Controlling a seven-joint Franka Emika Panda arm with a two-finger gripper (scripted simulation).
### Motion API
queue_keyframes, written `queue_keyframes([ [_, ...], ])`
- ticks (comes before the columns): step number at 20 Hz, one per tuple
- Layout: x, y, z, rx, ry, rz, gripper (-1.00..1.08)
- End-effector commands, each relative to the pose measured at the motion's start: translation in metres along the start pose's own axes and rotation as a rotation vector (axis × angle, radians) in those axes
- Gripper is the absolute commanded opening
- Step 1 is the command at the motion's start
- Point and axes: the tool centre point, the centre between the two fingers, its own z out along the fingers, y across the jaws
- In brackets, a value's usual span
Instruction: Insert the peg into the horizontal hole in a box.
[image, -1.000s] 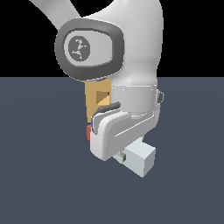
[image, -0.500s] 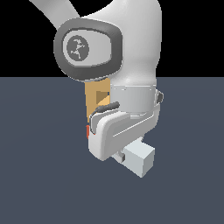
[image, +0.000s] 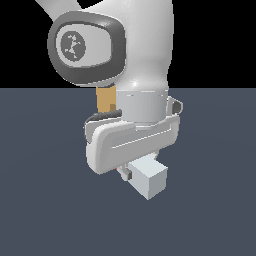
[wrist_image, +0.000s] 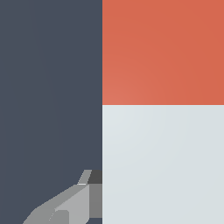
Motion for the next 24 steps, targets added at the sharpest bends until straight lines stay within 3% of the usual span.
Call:
queue_keyframes([
  [1, 0.004, -0.004, -0.007, -0.004, -0.003, 0.054, -1.0],
  [24, 0.073, -0.042, -0.061, -0.006, -0.001, 0.658, -1.0],
])
